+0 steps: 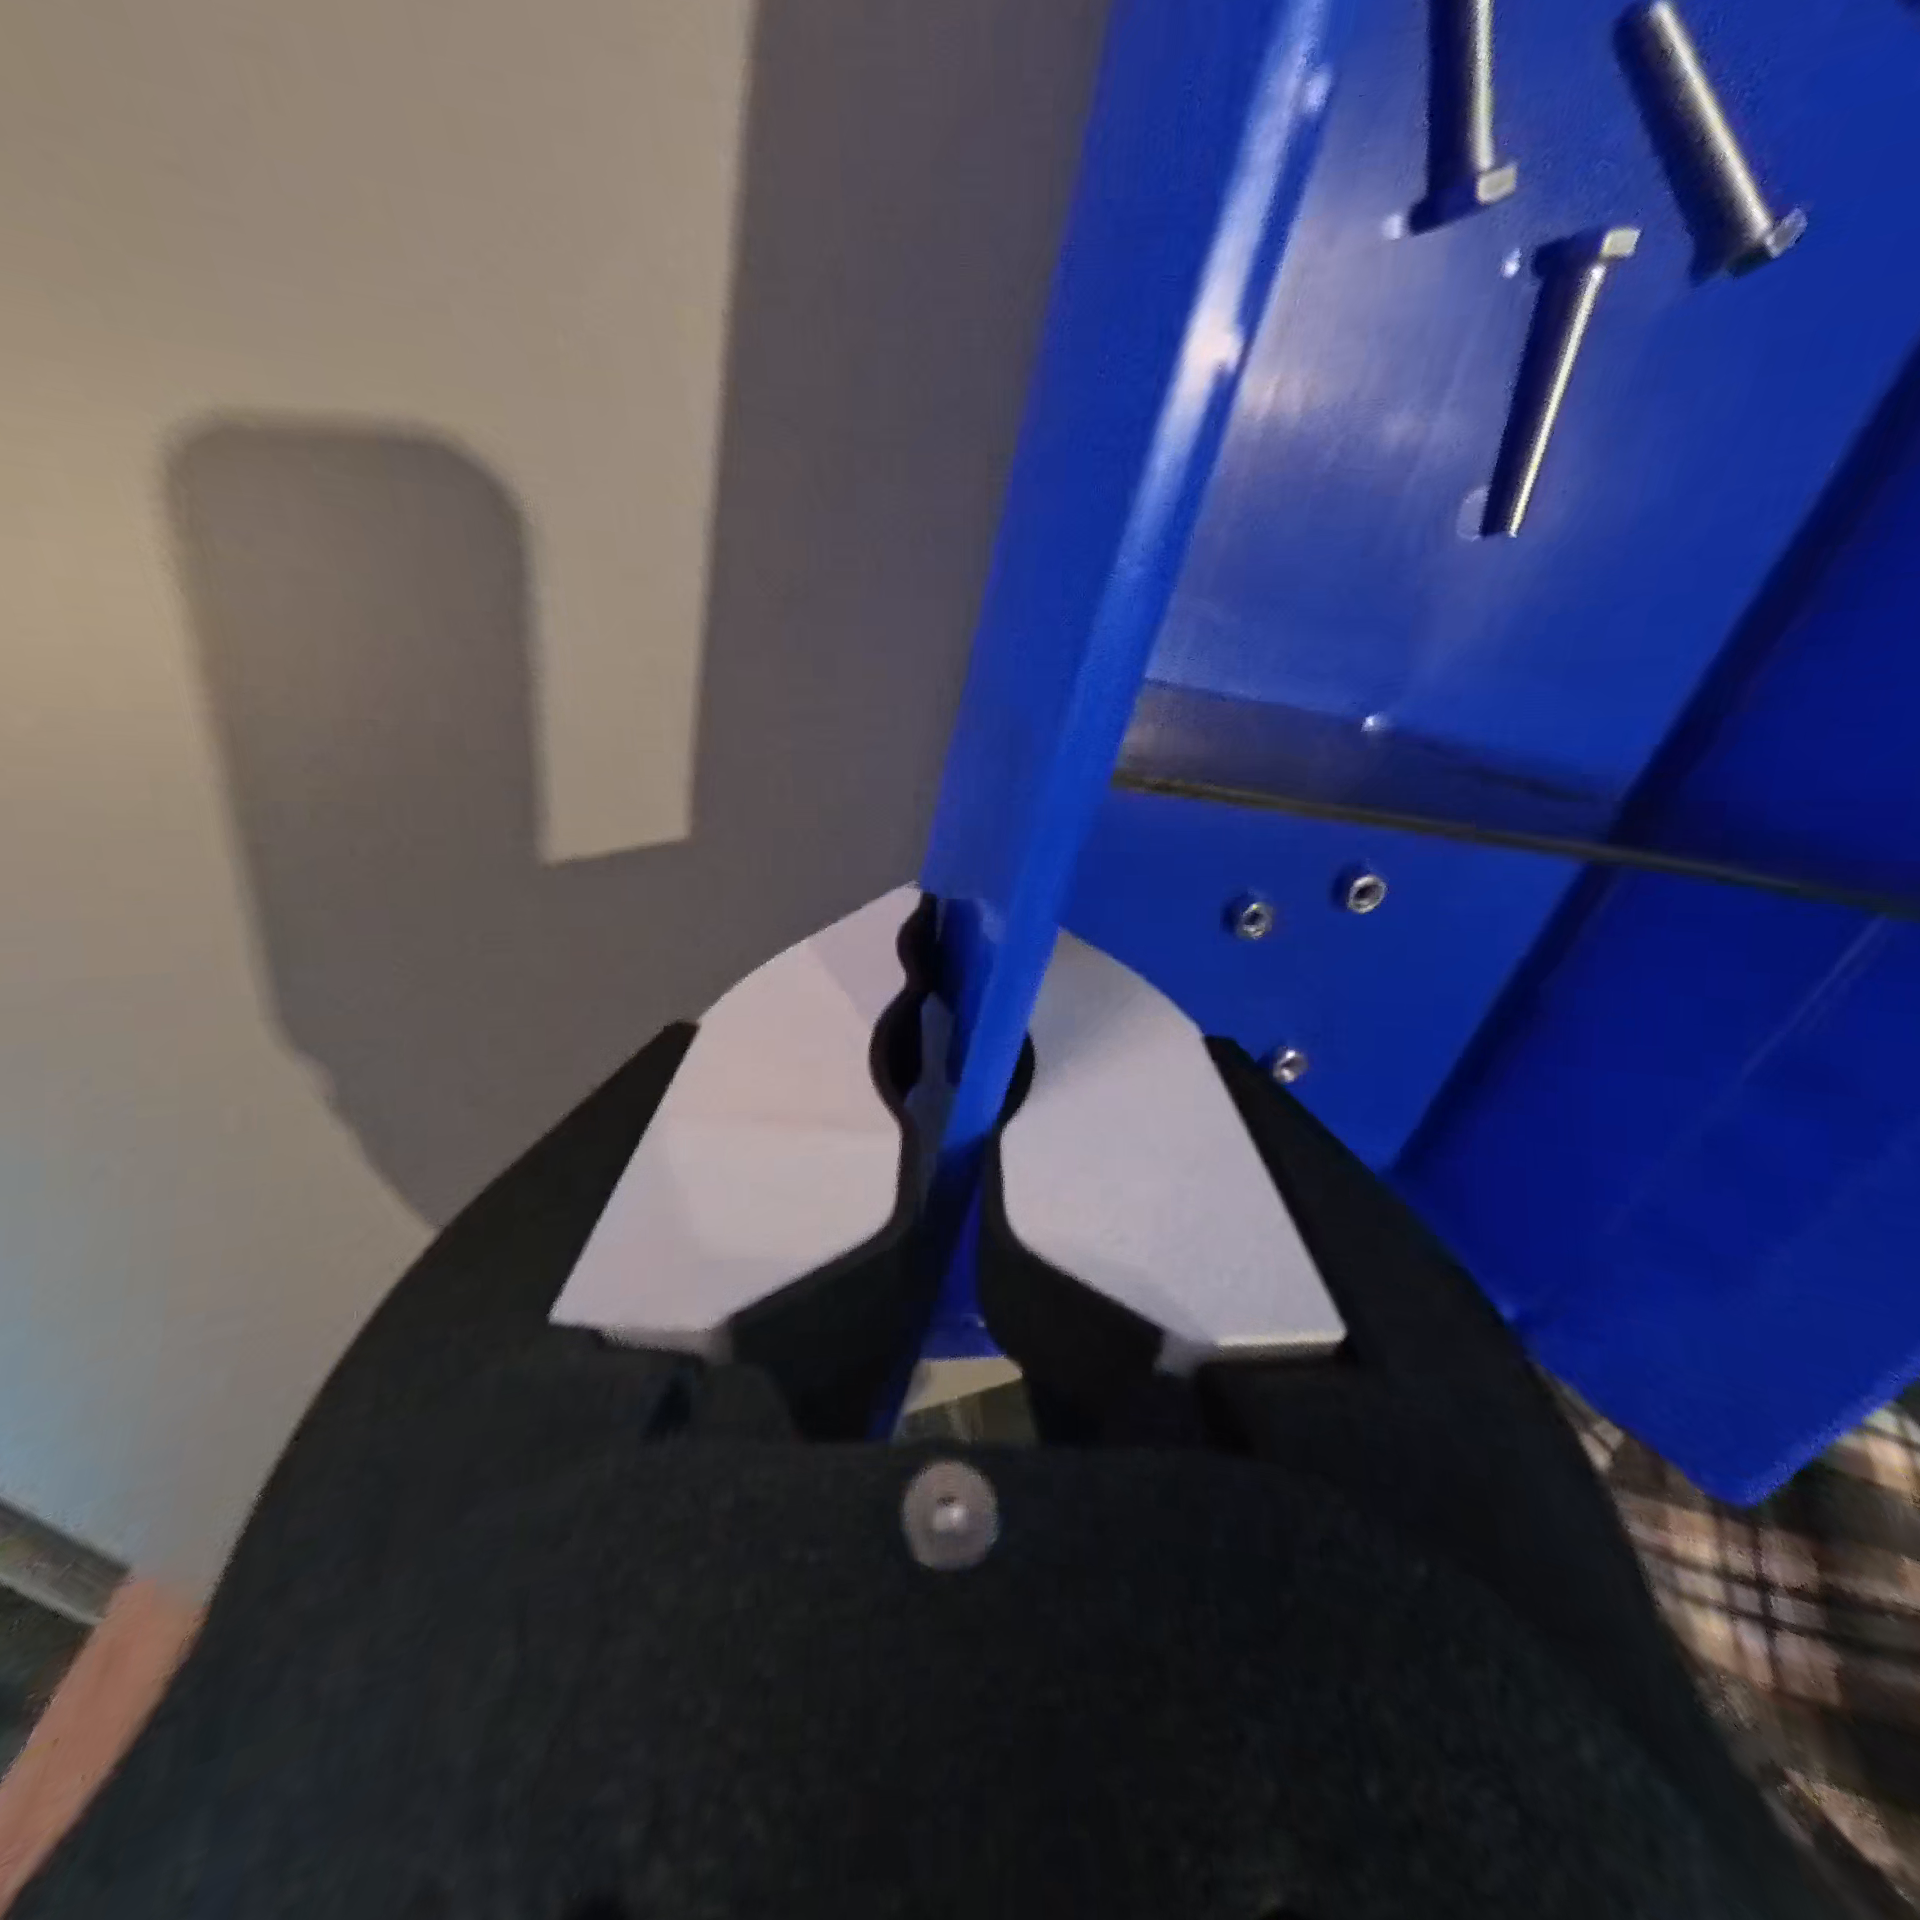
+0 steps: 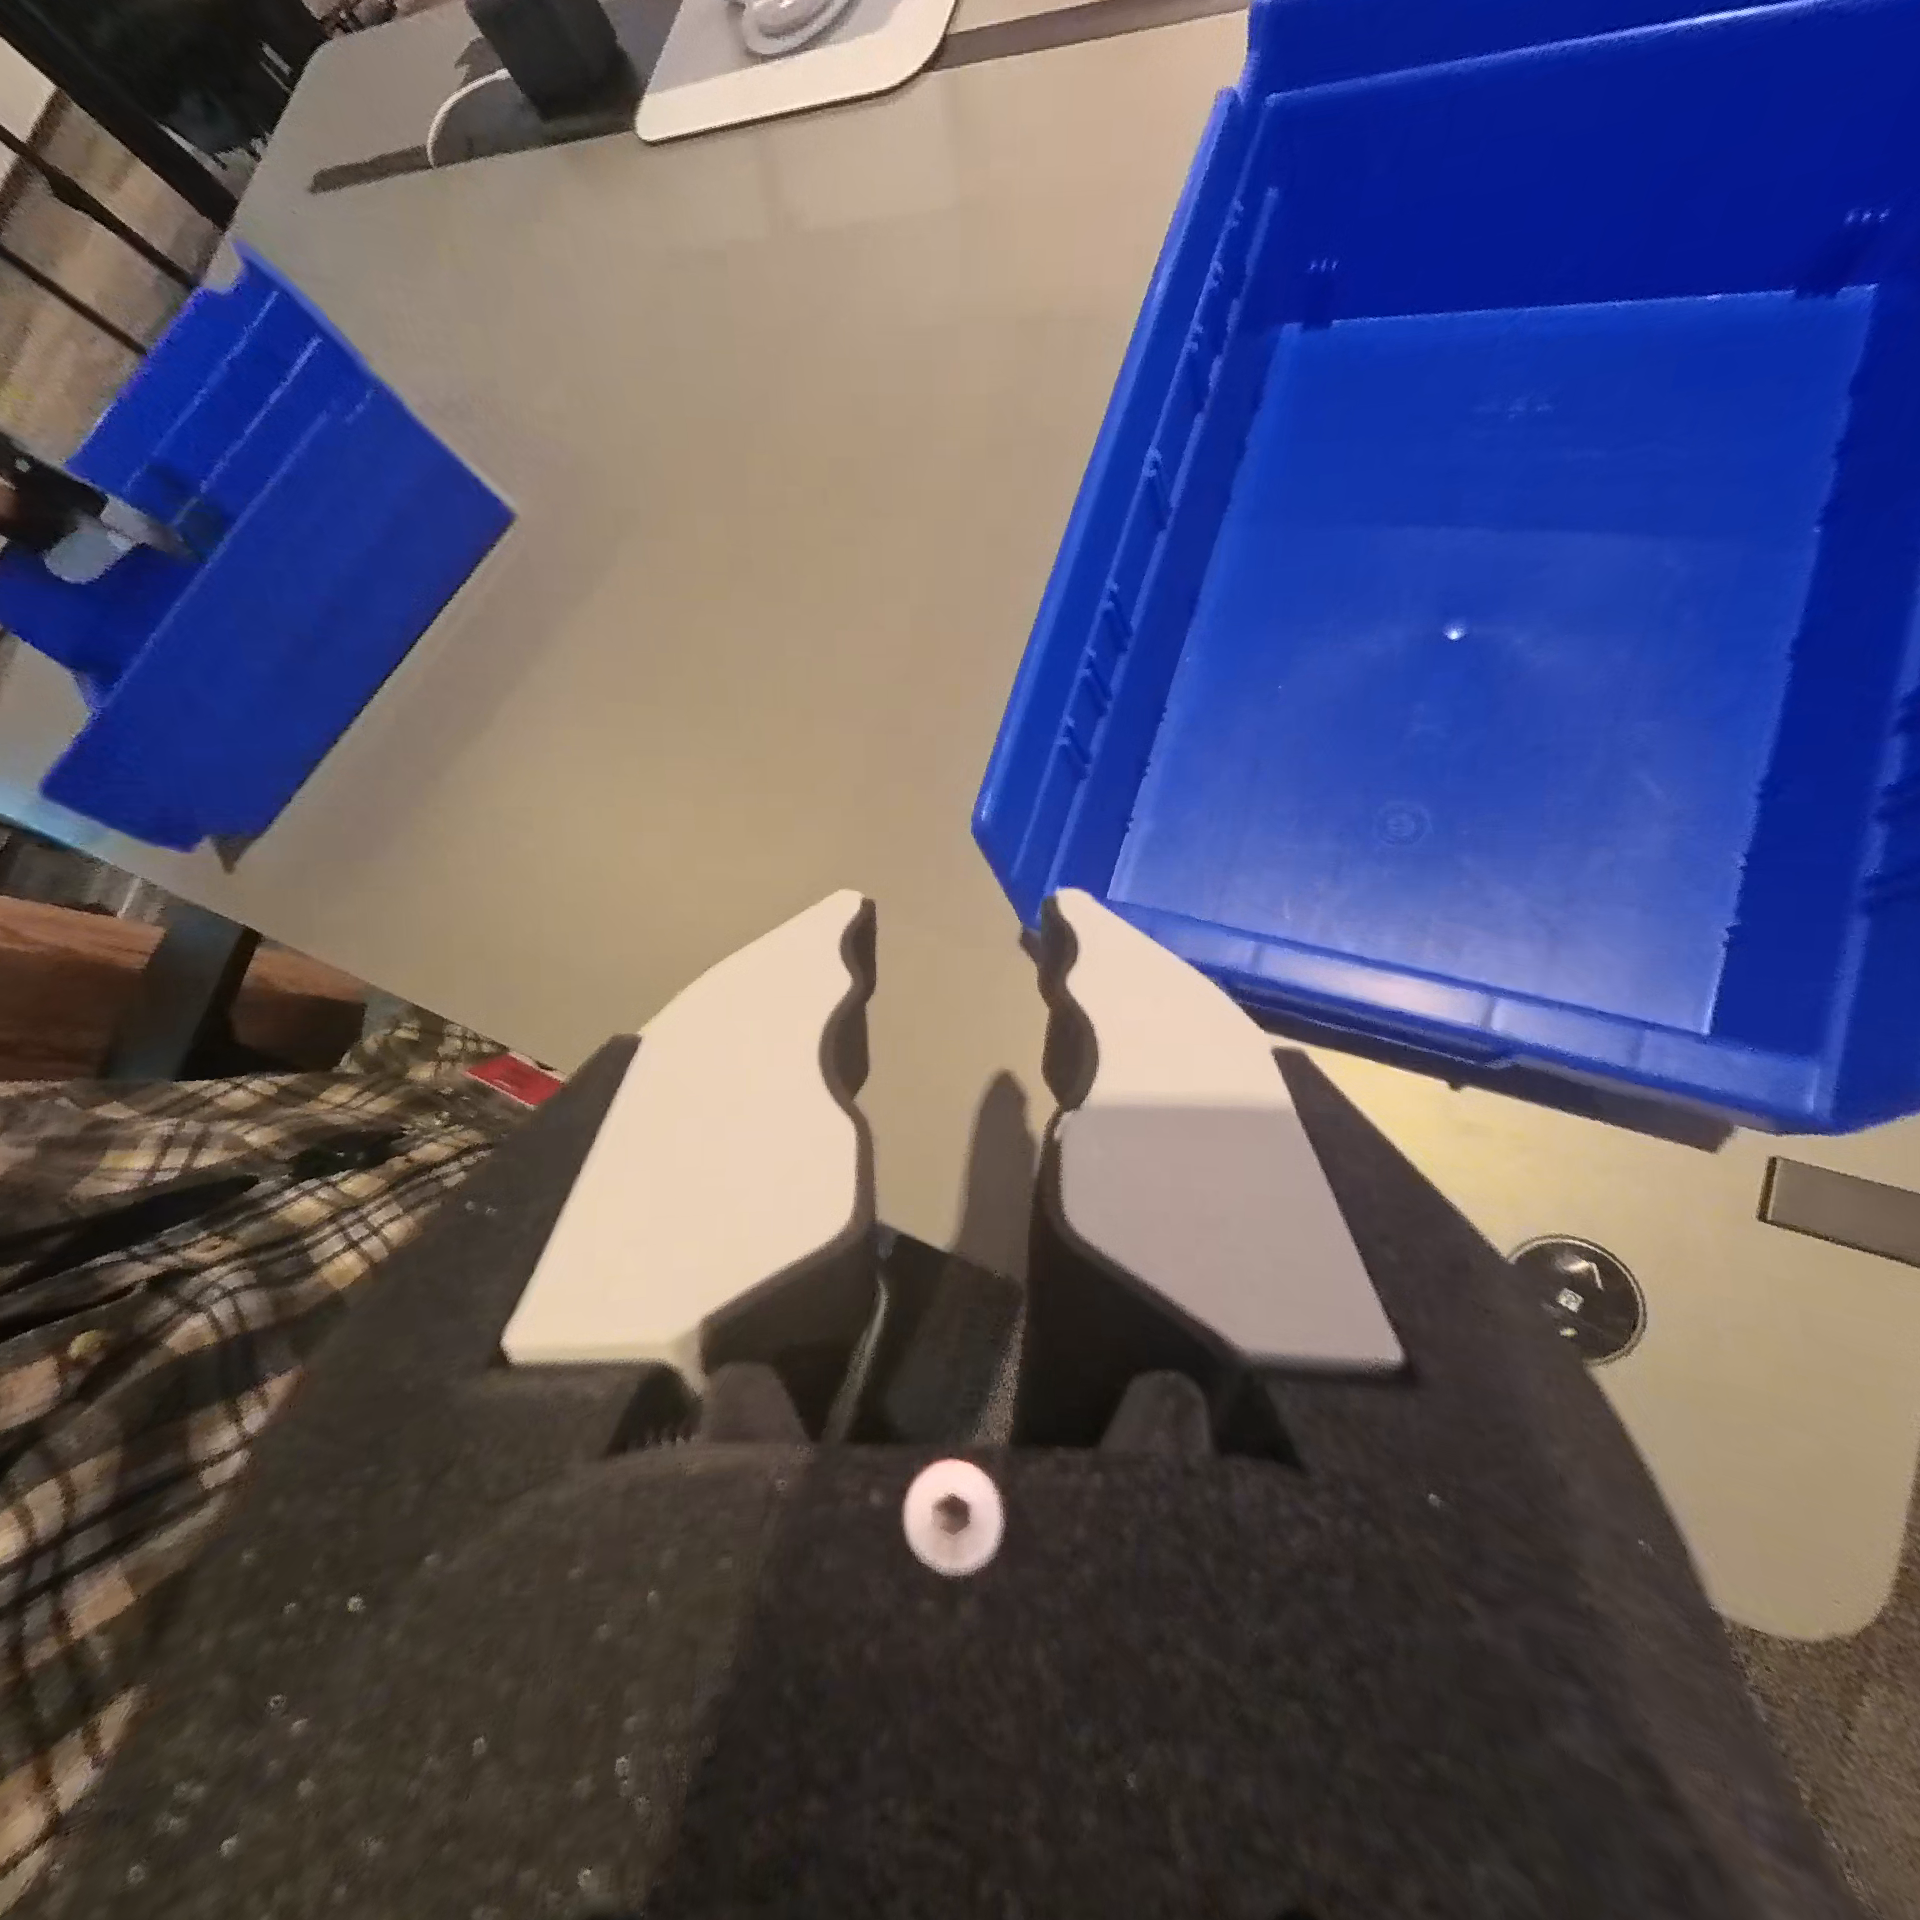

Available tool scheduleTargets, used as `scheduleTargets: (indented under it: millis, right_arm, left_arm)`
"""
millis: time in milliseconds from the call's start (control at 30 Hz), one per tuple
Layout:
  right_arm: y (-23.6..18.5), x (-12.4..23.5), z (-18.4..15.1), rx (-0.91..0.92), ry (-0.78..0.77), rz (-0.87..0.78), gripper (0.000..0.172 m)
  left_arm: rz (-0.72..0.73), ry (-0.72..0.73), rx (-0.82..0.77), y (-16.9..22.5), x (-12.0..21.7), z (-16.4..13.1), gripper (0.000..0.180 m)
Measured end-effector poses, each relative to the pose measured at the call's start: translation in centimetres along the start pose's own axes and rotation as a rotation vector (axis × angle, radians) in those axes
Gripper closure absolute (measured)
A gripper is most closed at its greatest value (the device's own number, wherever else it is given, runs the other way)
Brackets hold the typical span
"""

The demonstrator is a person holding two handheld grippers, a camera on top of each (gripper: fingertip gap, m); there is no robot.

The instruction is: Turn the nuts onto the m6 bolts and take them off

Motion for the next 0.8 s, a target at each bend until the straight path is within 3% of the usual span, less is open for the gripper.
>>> scheduleTargets:
  millis: [500,800]
  right_arm:
    - [-2.3,-3.0,2.7,-0.003,-0.043,0.028,0.145]
    - [-5.1,-4.1,4.5,0.008,-0.063,0.001,0.144]
  left_arm:
    - [0.028,0.101,0.308,-17.6,3.6,-6.4,0.176]
    - [-0.067,0.138,0.356,-21.6,2.8,-6.5,0.175]
Point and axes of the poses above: each gripper's, where its closed fingertips meet, x back along the fingers, z out of its top, y = z × x across the jaws, the point moved 3 cm from there along x, back along the fingers, and after that the axes turned 13 degrees about -y, right-handed, at the moved point
